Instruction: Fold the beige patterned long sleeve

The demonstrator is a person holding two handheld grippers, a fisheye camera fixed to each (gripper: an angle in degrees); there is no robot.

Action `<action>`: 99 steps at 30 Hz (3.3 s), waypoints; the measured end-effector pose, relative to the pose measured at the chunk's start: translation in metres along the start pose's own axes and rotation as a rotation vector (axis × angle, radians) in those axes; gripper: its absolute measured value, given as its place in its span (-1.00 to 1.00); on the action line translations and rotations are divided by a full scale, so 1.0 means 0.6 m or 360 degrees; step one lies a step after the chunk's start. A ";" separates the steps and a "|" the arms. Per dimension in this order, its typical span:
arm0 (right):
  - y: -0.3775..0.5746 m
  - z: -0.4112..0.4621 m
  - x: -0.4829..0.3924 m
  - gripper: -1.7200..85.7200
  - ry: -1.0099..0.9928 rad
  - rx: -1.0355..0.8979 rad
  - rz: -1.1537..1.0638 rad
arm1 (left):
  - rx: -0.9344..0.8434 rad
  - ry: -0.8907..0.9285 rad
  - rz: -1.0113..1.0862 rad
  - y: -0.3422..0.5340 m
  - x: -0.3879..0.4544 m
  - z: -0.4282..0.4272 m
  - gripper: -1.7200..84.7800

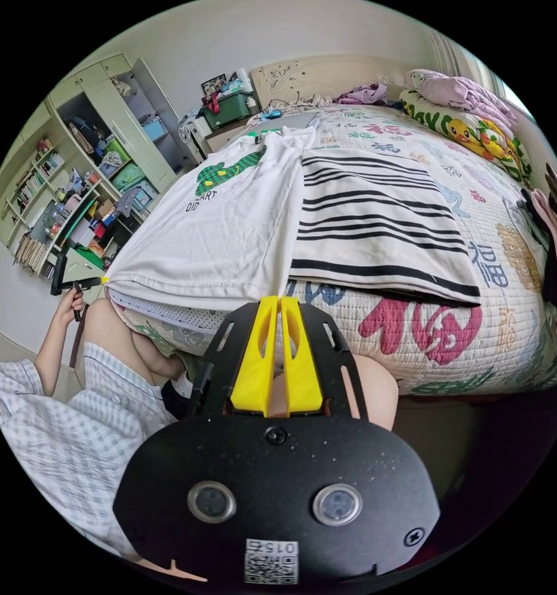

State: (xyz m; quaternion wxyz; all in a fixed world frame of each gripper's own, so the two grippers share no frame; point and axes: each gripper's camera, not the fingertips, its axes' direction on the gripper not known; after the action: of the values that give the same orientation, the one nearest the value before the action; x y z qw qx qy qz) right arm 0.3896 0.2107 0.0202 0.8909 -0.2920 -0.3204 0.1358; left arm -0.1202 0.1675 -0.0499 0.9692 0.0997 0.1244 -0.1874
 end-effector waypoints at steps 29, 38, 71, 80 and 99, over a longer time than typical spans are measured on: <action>-0.295 0.173 0.077 -0.96 0.0484 -0.0451 -0.0399 | -0.0252 -0.0384 0.0167 -0.029 0.156 0.009 -0.97; -0.355 0.104 0.115 -0.94 0.0624 -0.0562 -0.0475 | -0.0401 -0.0374 0.0209 -0.039 0.164 0.011 -0.96; -1.104 0.076 0.281 -0.72 -0.1053 0.1218 0.0027 | 0.0395 0.0182 -0.0368 -1.040 -0.034 0.248 -0.65; -1.114 0.137 0.342 -0.71 -0.1196 0.1173 0.0002 | 0.0225 0.0056 -0.0389 -1.096 -0.036 0.303 -0.92; -1.010 0.310 0.062 -0.72 -0.1081 0.0604 -0.1277 | 0.1245 -0.0132 -0.0428 -0.222 -0.093 -0.143 -0.98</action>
State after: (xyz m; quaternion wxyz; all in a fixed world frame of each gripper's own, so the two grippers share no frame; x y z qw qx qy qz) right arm 0.3297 -0.1731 0.5226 0.7564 0.0786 -0.6454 -0.0722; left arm -0.2396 0.0859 -0.1353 0.8294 0.4356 0.0166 -0.3494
